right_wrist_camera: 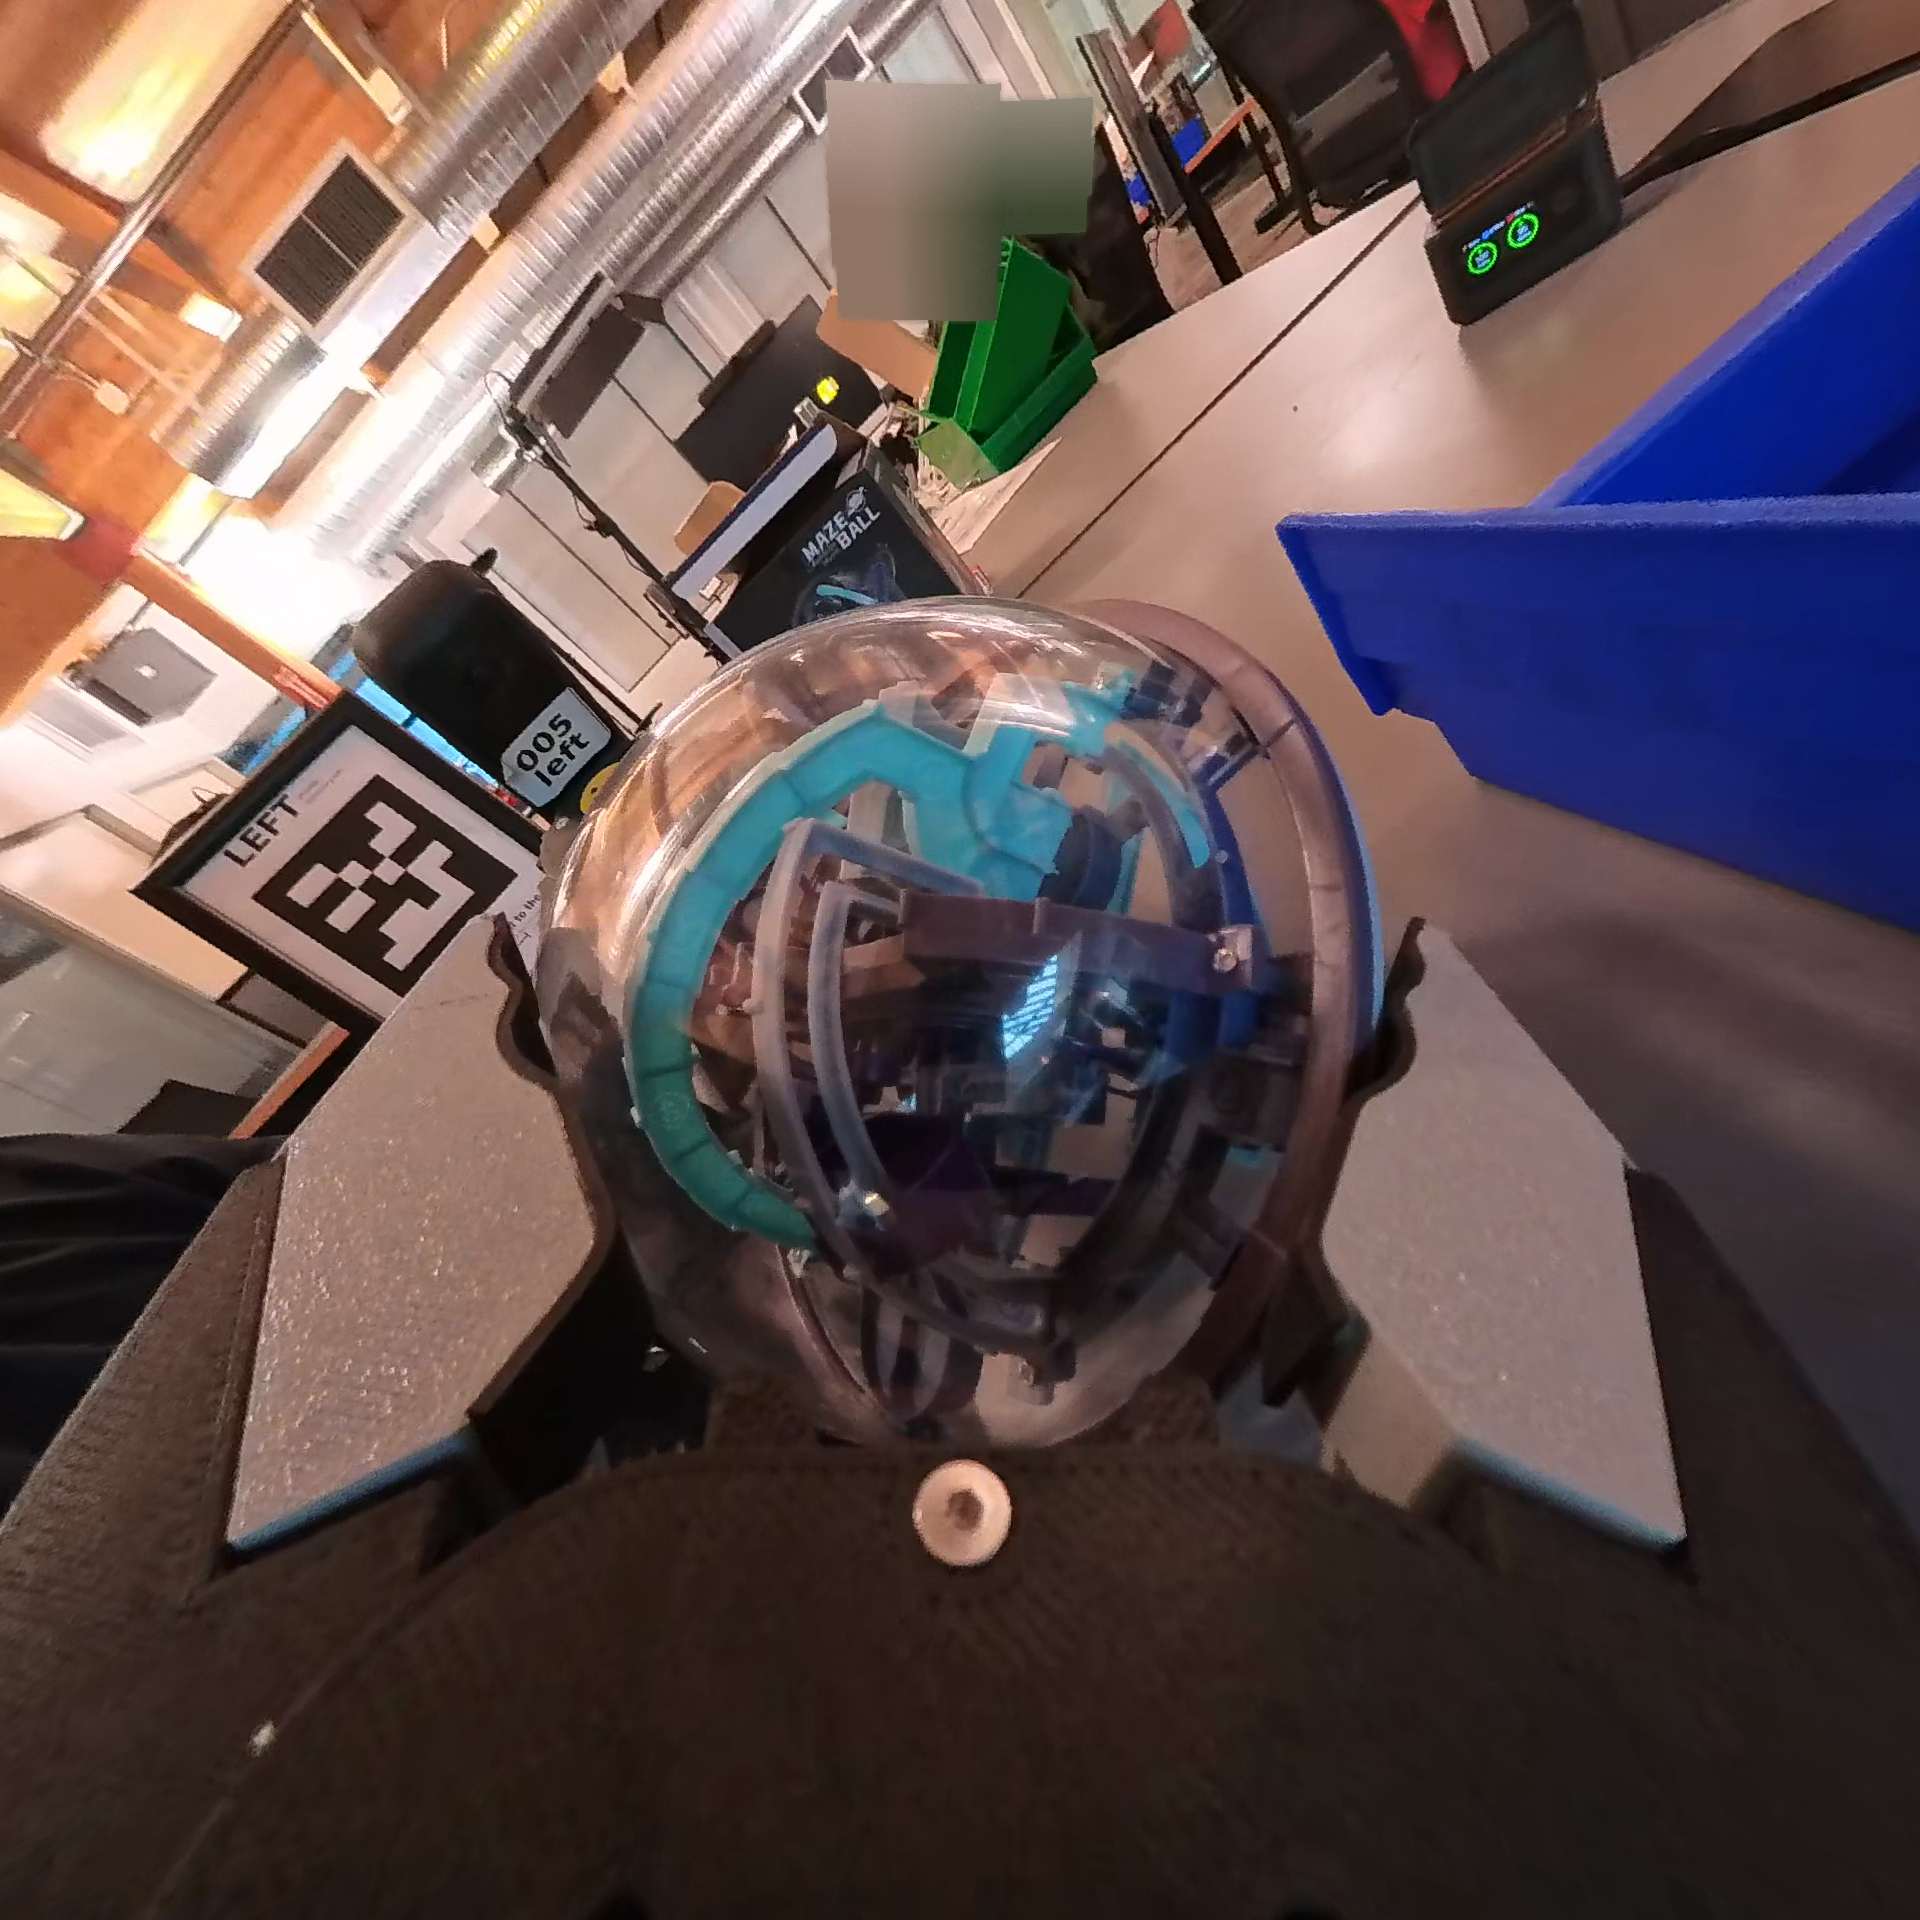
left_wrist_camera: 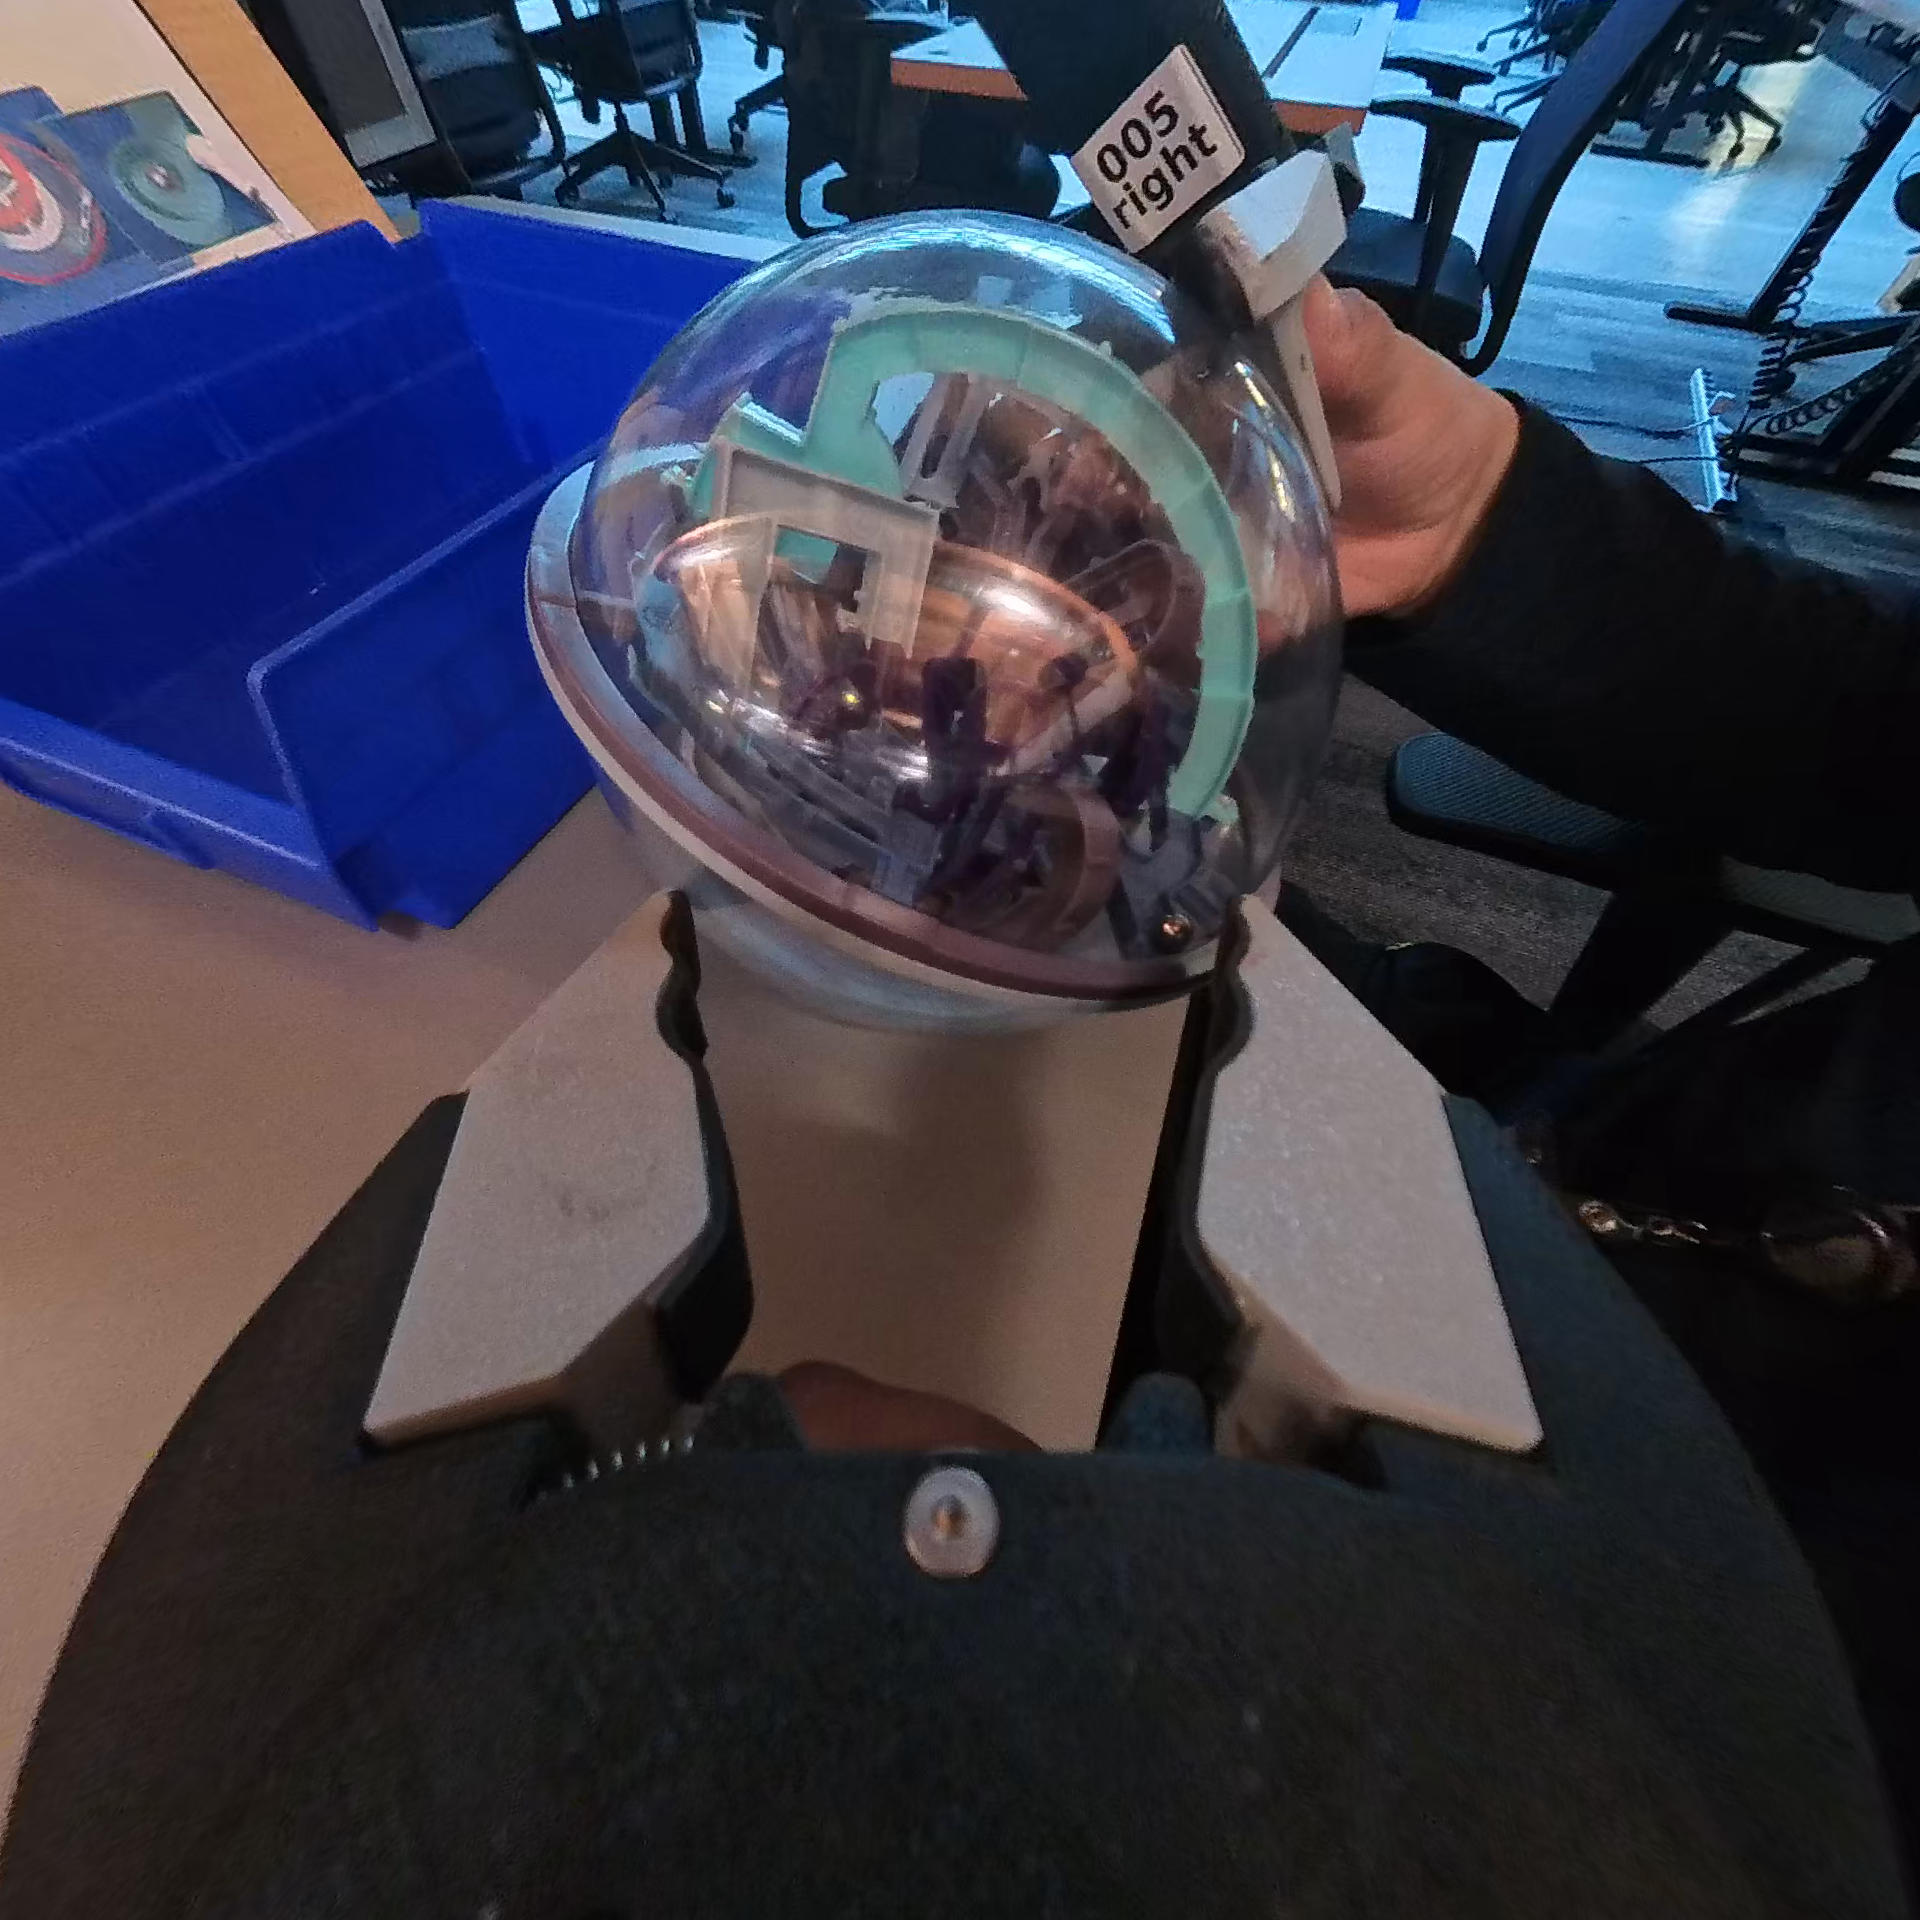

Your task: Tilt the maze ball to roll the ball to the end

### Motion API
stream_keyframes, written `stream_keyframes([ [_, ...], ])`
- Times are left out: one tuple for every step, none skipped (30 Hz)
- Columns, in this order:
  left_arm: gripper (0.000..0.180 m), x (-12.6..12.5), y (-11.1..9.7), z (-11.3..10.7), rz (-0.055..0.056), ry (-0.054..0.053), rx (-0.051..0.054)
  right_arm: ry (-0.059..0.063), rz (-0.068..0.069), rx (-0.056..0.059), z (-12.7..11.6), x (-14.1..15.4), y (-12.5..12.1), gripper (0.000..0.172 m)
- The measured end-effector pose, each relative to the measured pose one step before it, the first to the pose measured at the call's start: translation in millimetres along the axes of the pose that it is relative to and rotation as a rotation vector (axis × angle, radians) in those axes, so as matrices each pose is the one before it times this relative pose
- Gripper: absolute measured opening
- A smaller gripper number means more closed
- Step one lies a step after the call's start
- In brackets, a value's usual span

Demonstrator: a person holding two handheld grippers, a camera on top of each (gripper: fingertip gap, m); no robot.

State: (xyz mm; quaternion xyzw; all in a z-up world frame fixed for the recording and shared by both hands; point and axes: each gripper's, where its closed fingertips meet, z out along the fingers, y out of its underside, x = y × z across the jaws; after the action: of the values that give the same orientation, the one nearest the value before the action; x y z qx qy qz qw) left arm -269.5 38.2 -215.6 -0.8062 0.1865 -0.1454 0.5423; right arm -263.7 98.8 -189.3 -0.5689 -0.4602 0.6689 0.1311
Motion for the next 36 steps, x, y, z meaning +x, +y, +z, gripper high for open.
stream_keyframes([
  [0.097,-0.16,-0.21,0.15,0.0007,-0.0001,0.0022,-0.0017,0.0007,0.0016,-0.09,0.15,-0.04,0.153],
  [0.097,-0.06,-1.02,0.01,-0.0027,0.0011,0.0079,-0.0041,0.0036,0.0034,-0.35,0.09,-0.27,0.153],
  [0.098,0.03,-1.50,-0.06,-0.0059,0.0022,0.0113,-0.0066,0.0060,0.0055,-0.46,0.14,-0.38,0.153],
  [0.098,-0.21,-1.84,-0.30,-0.0069,0.0025,0.0120,-0.0083,0.0064,0.0075,-0.46,0.03,-0.54,0.154],
  [0.097,-0.03,-1.81,-0.42,-0.0051,0.0021,0.0112,-0.0091,0.0062,0.0079,-0.39,-0.01,-0.41,0.153],
  [0.097,0.12,-1.45,-0.55,-0.0019,0.0012,0.0077,-0.0083,0.0055,0.0062,-0.31,-0.16,-0.19,0.153],
  [0.097,0.05,-0.80,-0.38,0.0013,-0.0002,0.0035,-0.0059,0.0039,0.0036,-0.10,-0.23,0.08,0.153],
  [0.097,0.23,-0.29,-0.20,0.0027,-0.0010,0.0007,-0.0032,0.0007,0.0020,-0.08,-0.23,0.03,0.153],
  [0.097,0.07,-0.43,-0.13,0.0036,-0.0016,0.0016,-0.0019,-0.0024,0.0020,-0.07,-0.41,-0.28,0.153],
  [0.097,0.16,-0.68,-0.11,0.0046,-0.0018,0.0037,-0.0014,-0.0027,0.0023,-0.15,-0.54,-0.51,0.153],
  [0.098,0.16,-0.73,-0.14,0.0040,-0.0011,0.0033,-0.0010,-0.0014,0.0018,-0.09,-0.48,-0.40,0.153],
  [0.098,0.01,-0.60,-0.13,0.0039,-0.0009,0.0038,-0.0010,-0.0016,0.0026,-0.12,-0.43,-0.41,0.154],
  [0.098,0.08,-0.48,-0.07,0.0042,-0.0009,0.0035,-0.0011,-0.0026,0.0030,-0.18,-0.28,-0.28,0.153],
  [0.098,0.06,0.01,-0.10,0.0029,0.0002,0.0012,-0.0007,-0.0017,0.0014,-0.07,-0.08,0.16,0.154],
  [0.098,0.08,0.38,0.07,0.0011,0.0008,-0.0016,0.0000,-0.0005,-0.0004,-0.07,0.14,0.38,0.154],
  [0.098,0.04,0.41,0.17,0.0011,0.0003,-0.0021,0.0004,-0.0011,-0.0005,-0.08,0.10,0.24,0.154],
  [0.098,-0.03,0.18,0.11,0.0013,-0.0002,0.0000,0.0008,-0.0021,-0.0002,-0.05,0.09,0.04,0.154],
  [0.097,0.04,0.03,0.17,0.0003,0.0002,0.0002,0.0014,-0.0026,-0.0004,-0.02,-0.05,-0.10,0.154],
  [0.098,-0.07,-0.04,0.09,0.0004,0.0001,0.0001,0.0016,-0.0031,-0.0003,-0.15,-0.09,-0.30,0.154],
  [0.097,0.11,-0.12,0.17,0.0016,-0.0003,0.0006,0.0014,-0.0039,-0.0004,-0.20,-0.23,-0.27,0.153],
  [0.097,0.10,0.00,0.12,0.0022,-0.0005,0.0006,0.0016,-0.0053,-0.0010,-0.19,-0.29,-0.29,0.153],
  [0.098,0.21,-0.12,0.25,0.0022,-0.0005,0.0004,0.0019,-0.0067,-0.0012,-0.34,-0.41,-0.30,0.154],
  [0.097,0.28,0.02,0.23,0.0021,-0.0010,0.0002,0.0023,-0.0066,-0.0011,-0.25,-0.34,-0.35,0.154],
  [0.097,0.13,0.04,0.36,0.0024,-0.0013,-0.0004,0.0025,-0.0057,-0.0012,-0.26,-0.31,-0.27,0.153],
  [0.097,0.23,-0.07,0.34,0.0020,-0.0012,0.0006,0.0019,-0.0048,-0.0005,-0.39,-0.27,-0.38,0.153],
  [0.097,0.28,-0.54,0.24,0.0018,-0.0010,0.0031,0.0001,-0.0031,0.0014,-0.44,-0.42,-0.56,0.153],
  [0.097,0.35,-1.07,-0.05,0.0021,-0.0010,0.0057,-0.0029,-0.0008,0.0032,-0.54,-0.58,-0.64,0.154],
  [0.097,0.37,-1.38,-0.17,0.0028,-0.0015,0.0059,-0.0057,0.0014,0.0039,-0.49,-0.64,-0.49,0.153],
  [0.097,0.51,-1.33,-0.31,0.0027,-0.0024,0.0032,-0.0072,0.0019,0.0036,-0.34,-0.69,-0.35,0.153],
  [0.097,0.40,-0.94,-0.25,0.0041,-0.0037,-0.0003,-0.0069,-0.0002,0.0033,-0.37,-0.45,-0.23,0.154],
  [0.097,0.43,-0.47,-0.12,0.0062,-0.0046,-0.0029,-0.0054,-0.0025,0.0019,-0.18,-0.51,-0.09,0.154],
  [0.097,0.38,-0.23,-0.20,0.0054,-0.0038,-0.0021,-0.0040,-0.0034,0.0010,-0.05,-0.53,-0.11,0.153],
  [0.097,0.20,-0.39,-0.30,0.0047,-0.0029,0.0012,-0.0037,-0.0040,0.0018,-0.04,-0.56,-0.14,0.154],
  [0.097,0.11,-0.78,-0.33,0.0050,-0.0028,0.0045,-0.0041,-0.0046,0.0042,-0.01,-0.60,-0.57,0.154],
  [0.097,-0.03,-0.86,-0.18,0.0055,-0.0029,0.0065,-0.0044,-0.0054,0.0062,-0.09,-0.47,-0.70,0.154],
  [0.098,-0.17,-0.75,-0.12,0.0068,-0.0026,0.0072,-0.0050,-0.0048,0.0059,-0.17,-0.35,-0.49,0.154],
])
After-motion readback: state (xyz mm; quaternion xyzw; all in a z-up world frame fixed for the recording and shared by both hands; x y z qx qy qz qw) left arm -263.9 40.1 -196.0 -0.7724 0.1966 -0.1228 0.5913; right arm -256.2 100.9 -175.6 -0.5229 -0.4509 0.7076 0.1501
